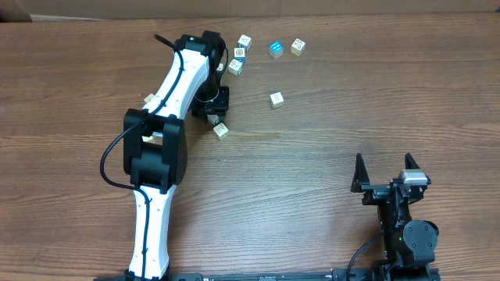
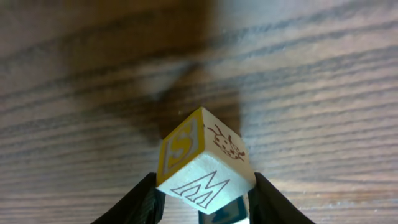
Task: Form a tower
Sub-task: 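Lower the left gripper and grasp the blue-lettered T block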
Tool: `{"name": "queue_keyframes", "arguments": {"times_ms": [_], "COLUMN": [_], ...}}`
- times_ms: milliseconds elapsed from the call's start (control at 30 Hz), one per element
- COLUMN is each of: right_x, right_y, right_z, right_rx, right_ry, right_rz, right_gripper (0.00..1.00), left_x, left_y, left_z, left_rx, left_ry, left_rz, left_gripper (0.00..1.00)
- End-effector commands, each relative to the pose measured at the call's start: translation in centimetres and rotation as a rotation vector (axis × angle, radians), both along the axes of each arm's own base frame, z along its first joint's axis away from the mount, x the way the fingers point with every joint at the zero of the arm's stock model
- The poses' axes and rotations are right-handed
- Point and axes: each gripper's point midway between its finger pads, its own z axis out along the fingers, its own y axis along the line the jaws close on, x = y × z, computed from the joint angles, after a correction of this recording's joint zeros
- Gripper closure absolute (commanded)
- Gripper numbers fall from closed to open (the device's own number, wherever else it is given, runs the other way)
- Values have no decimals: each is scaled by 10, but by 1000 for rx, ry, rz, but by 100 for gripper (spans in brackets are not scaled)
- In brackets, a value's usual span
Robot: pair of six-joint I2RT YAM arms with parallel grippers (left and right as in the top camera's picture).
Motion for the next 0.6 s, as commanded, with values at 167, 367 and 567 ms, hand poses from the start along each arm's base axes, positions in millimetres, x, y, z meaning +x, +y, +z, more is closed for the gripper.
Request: {"name": "queue_keyframes", "arguments": {"times_ms": [167, 367, 567], "right_x": [0, 0, 0], "right_y": [0, 0, 0], "right_z": [-2, -2, -2], "right_rx": [-1, -1, -1], "right_ry": [-5, -5, -5], "right_rz": [-1, -1, -1], "right_gripper": [0, 0, 0], "left_x": [28, 42, 17], "left_y": [14, 8, 2], "left_z": [-6, -6, -6], "left_rx": [106, 76, 49], "left_ry": [-123, -173, -70], "left_rz": [106, 137, 128], "left_gripper": [61, 51, 41]}}
